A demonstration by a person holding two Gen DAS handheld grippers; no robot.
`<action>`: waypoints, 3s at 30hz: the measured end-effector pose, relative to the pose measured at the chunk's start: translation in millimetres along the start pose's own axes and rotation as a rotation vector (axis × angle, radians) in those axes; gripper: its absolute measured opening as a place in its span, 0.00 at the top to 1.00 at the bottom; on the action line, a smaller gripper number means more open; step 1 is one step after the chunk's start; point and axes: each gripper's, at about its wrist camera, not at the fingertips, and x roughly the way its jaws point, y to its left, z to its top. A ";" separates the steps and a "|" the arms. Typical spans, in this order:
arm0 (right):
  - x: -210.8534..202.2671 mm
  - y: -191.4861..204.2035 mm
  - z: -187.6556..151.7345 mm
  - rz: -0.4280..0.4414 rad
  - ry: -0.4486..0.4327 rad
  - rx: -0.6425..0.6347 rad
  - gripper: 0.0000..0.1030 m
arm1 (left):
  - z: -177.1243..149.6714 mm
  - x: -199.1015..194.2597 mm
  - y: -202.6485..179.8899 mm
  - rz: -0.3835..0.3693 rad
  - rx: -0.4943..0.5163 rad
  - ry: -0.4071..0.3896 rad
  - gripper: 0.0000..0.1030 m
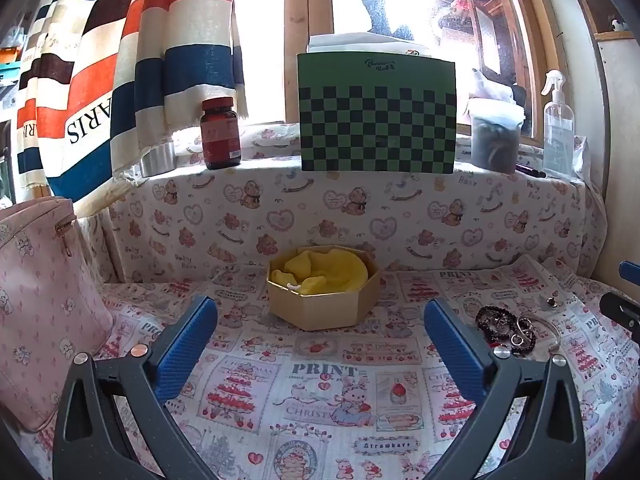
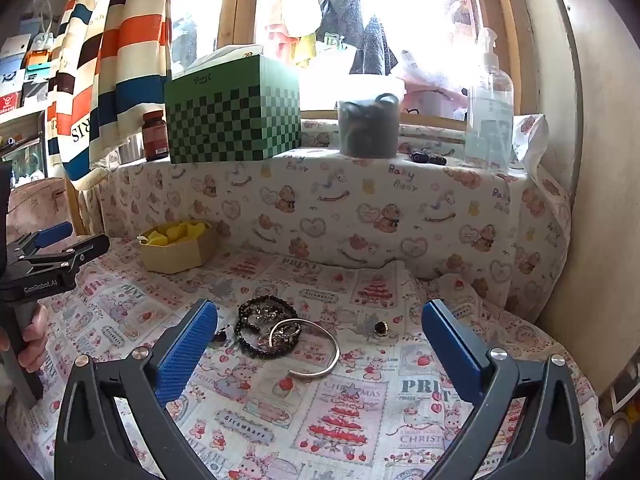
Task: Organize jewelry
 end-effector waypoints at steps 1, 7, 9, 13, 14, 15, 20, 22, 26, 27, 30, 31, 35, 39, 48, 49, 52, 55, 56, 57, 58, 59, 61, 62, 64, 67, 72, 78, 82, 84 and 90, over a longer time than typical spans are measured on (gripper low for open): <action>0.5 0.3 0.3 -0.003 0.007 0.000 0.00 | -0.1 -0.6 -0.3 0.001 0.000 -0.001 0.00; 4.3 3.1 2.7 -0.011 0.023 0.001 0.00 | -1.8 0.8 1.3 0.003 -0.005 0.005 0.00; 5.2 4.1 3.9 -0.017 0.025 0.004 0.00 | -2.5 -0.5 -0.3 0.004 0.004 -0.002 0.00; 3.1 3.3 -1.3 0.005 0.021 0.010 0.00 | -1.0 -5.1 -3.3 0.001 0.013 -0.012 0.00; 3.1 3.4 -1.6 0.004 0.020 0.008 0.00 | -1.1 -5.6 -3.9 0.001 0.013 -0.012 0.00; 3.1 3.0 -1.0 0.005 0.022 0.010 0.00 | -1.2 -6.1 -4.4 0.000 0.013 -0.011 0.00; 3.2 3.3 -0.5 0.006 0.025 0.002 0.00 | -0.6 -2.4 0.5 0.000 -0.005 0.002 0.00; 3.3 3.0 -0.4 0.006 0.025 0.002 0.00 | -0.8 -2.7 0.8 0.002 -0.004 0.001 0.00; 3.7 3.5 -0.1 0.008 0.027 -0.003 0.00 | -1.6 -5.0 0.6 0.001 -0.003 -0.001 0.00; 3.8 3.7 -0.3 0.008 0.028 -0.004 0.00 | -1.9 -5.6 0.5 0.001 -0.002 -0.001 0.00; 3.4 4.0 -0.6 0.007 0.024 -0.004 0.00 | 0.0 -2.3 1.0 0.001 -0.006 0.002 0.00; 3.7 4.1 -0.3 0.008 0.026 -0.005 0.00 | 0.0 -2.4 1.1 0.002 -0.006 0.003 0.00; 3.5 4.1 -0.5 0.007 0.026 -0.004 0.00 | -0.3 -3.0 1.8 0.001 -0.007 0.004 0.00; 3.9 4.9 -0.4 0.007 0.027 -0.005 0.00 | -0.4 -2.4 0.9 0.001 -0.005 0.003 0.00; 4.2 4.7 -0.6 0.006 0.027 -0.005 0.00 | -0.4 -2.2 1.1 0.001 -0.006 0.003 0.00; 4.0 4.7 -0.7 0.006 0.027 -0.005 0.00 | -0.5 -2.4 1.1 0.001 -0.006 0.004 0.00; 4.1 4.4 -0.7 0.009 0.026 -0.006 0.00 | -1.1 -3.7 1.1 0.000 -0.006 0.005 0.00; 3.2 5.8 -0.6 0.014 0.021 -0.009 0.00 | -2.0 -6.0 1.1 0.001 -0.007 0.006 0.00; 3.4 5.7 -0.5 0.015 0.020 -0.009 0.00 | -2.4 -7.0 1.0 0.001 -0.008 0.006 0.00; 3.5 5.5 -0.5 0.016 0.020 -0.008 0.00 | -2.8 -8.0 0.9 0.000 -0.008 0.006 0.00; 3.4 5.3 -0.4 0.017 0.020 -0.008 0.00 | -3.2 -9.2 0.8 0.000 -0.008 0.006 0.00; 3.6 5.2 -0.3 0.019 0.021 -0.007 0.00 | -3.7 -10.4 0.6 0.001 -0.008 0.007 0.00; 2.4 6.0 -0.9 0.025 0.025 -0.007 0.00 | -2.4 -7.1 0.3 0.001 -0.007 0.007 0.00; 2.5 6.1 -0.9 0.029 0.029 -0.006 0.00 | -0.8 -1.8 1.3 0.001 -0.006 0.007 0.00; 2.9 5.9 -0.9 0.033 0.035 -0.005 0.00 | -2.0 -2.9 2.1 0.000 -0.008 0.008 0.00; 3.8 5.0 -0.9 0.035 0.037 -0.005 0.00 | -2.4 -2.8 2.3 0.000 -0.008 0.008 0.00; 4.2 6.3 -1.2 0.035 0.033 -0.012 0.00 | -2.0 -2.5 2.5 0.000 -0.008 0.008 0.00; 2.3 9.8 -2.8 0.044 0.027 -0.033 0.00 | -1.3 -1.9 2.6 0.000 -0.009 0.010 0.00; -0.5 11.3 -2.8 0.038 0.018 -0.039 0.00 | -1.6 -2.4 2.9 0.000 -0.009 0.011 0.00; -1.4 12.1 -2.6 0.035 0.016 -0.042 0.00 | -2.5 -2.6 3.1 0.000 -0.010 0.012 0.00; -2.3 13.0 -1.8 0.031 0.012 -0.050 0.00 | -8.1 -0.5 5.5 -0.001 -0.014 0.018 0.00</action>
